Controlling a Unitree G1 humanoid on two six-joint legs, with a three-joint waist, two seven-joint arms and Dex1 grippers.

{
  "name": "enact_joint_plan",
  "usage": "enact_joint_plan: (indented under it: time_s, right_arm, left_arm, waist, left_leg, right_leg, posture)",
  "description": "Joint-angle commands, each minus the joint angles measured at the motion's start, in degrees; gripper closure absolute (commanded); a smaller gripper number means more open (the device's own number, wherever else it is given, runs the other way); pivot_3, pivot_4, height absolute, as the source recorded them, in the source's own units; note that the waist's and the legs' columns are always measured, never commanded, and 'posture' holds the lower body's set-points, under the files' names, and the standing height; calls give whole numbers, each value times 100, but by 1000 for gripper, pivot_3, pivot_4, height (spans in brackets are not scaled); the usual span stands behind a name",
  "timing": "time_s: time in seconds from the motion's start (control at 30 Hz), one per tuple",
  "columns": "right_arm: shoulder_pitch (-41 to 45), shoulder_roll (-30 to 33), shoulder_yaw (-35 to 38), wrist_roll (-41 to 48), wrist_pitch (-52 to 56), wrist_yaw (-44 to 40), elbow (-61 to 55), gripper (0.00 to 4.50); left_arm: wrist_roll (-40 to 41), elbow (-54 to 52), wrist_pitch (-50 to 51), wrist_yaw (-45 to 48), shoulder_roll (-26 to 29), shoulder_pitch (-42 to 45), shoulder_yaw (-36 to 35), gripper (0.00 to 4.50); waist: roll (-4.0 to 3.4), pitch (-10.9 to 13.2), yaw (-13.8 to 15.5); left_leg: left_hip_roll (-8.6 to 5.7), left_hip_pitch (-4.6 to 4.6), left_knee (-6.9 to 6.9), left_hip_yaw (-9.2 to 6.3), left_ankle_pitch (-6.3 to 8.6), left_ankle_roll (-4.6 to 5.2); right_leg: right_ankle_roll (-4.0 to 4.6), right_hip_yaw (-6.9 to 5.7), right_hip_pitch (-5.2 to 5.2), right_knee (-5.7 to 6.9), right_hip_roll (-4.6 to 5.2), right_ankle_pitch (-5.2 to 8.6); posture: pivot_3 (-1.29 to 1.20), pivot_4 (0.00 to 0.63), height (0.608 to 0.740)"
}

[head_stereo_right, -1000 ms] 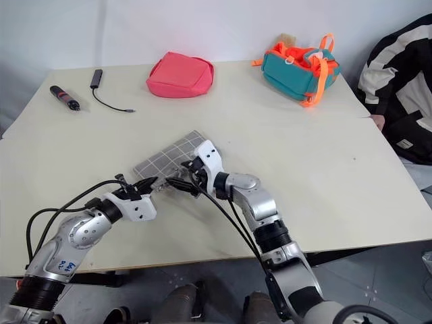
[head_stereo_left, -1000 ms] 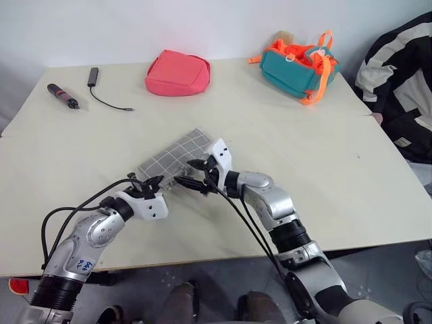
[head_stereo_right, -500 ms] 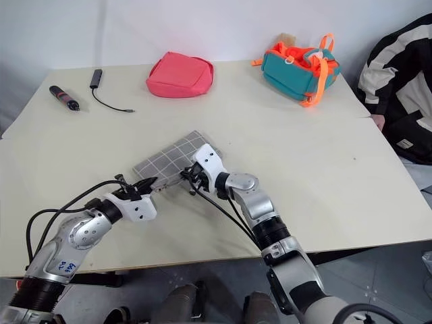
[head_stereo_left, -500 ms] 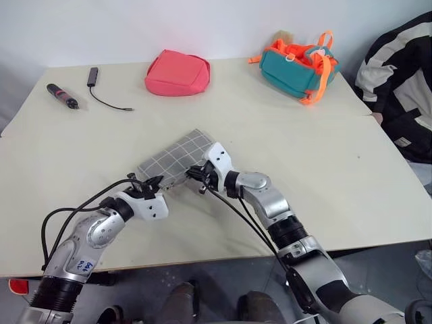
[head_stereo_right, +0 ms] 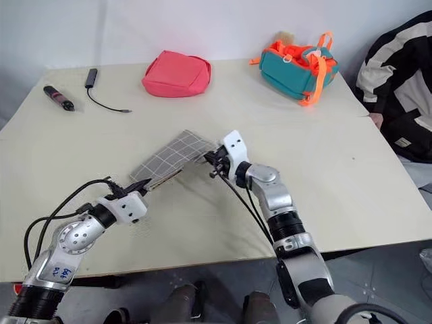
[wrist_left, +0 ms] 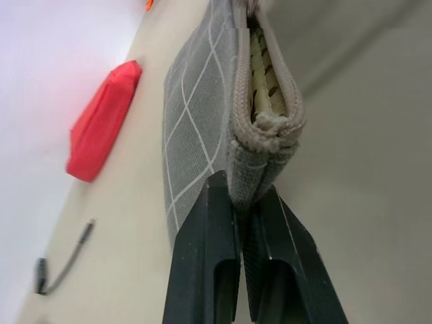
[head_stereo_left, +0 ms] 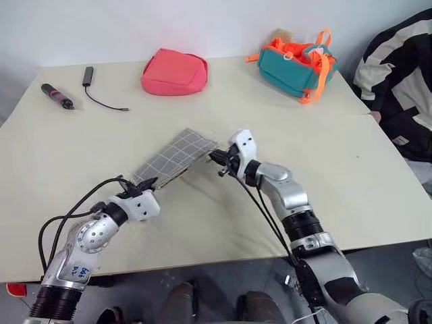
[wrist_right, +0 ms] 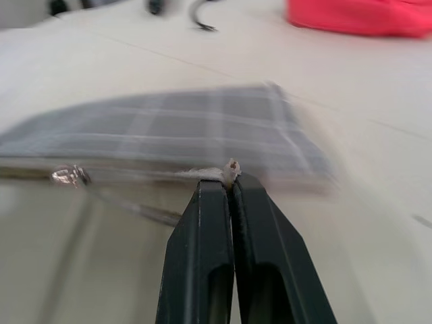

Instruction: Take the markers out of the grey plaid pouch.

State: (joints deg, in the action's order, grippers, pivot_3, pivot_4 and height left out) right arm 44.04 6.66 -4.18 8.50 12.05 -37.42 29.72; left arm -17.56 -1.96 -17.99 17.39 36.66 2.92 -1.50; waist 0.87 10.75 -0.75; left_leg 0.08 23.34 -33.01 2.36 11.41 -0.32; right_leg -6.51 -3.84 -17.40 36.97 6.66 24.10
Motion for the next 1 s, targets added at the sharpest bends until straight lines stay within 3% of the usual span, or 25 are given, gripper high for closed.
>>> enact_joint_plan:
  time_s: [0.03, 0.27, 0.53, 0.6, 0.77, 1.0]
  right_arm:
    - [309, 346, 434, -11, -402, 328, 436, 4467]
    - [781, 966, 650, -122, -1074, 471, 1680, 4467]
    - [740, 1036, 547, -136, -1205, 48, 1674, 4467]
    - [619, 1079, 559, 107, -993, -520, 1382, 4467]
    - [227, 1617, 292, 163, -584, -1595, 382, 2840]
    - [309, 2243, 416, 18, -769, -1565, 244, 2840]
  left_arm:
    - [283, -63, -253, 302, 152, -314, -24, 4500]
    - [721, 22, -562, 539, 397, -538, -365, 4500]
    - [1038, 121, -425, 637, 225, -468, -402, 4500]
    - [1289, 15, -287, 768, 168, -446, -385, 4500]
    - [1506, -147, -10, 975, 173, -314, -368, 4500]
    - [1580, -141, 40, 1191, 197, -255, -376, 4500]
  waist:
    - [1, 1, -45]
    - [5, 3, -127]
    - [6, 3, -124]
    - [7, 4, -117]
    - [8, 4, -85]
    - [10, 5, -84]
  left_leg:
    - [2, 1, 0, 5, 0, 0]
    - [15, 2, -4, 21, 2, 3]
    - [52, 2, -10, 64, 3, -1]
    - [52, 2, -11, 65, 3, 0]
    - [53, 4, -19, 64, 12, 4]
    - [55, 3, -27, 71, 15, 3]
  right_leg:
    - [0, -4, 0, -2, 0, 0]
    - [0, -10, 0, -13, -2, 0]
    - [0, -41, -4, -11, -7, 0]
    - [0, -40, -4, -11, -6, 0]
    - [0, -39, -3, -13, -5, 0]
    - [0, -40, -3, -35, -4, 0]
  posture:
    - [0, 150, 740]
    - [0, 150, 740]
    - [0, 150, 740]
    - [0, 150, 740]
    - [0, 150, 740]
    - [0, 150, 740]
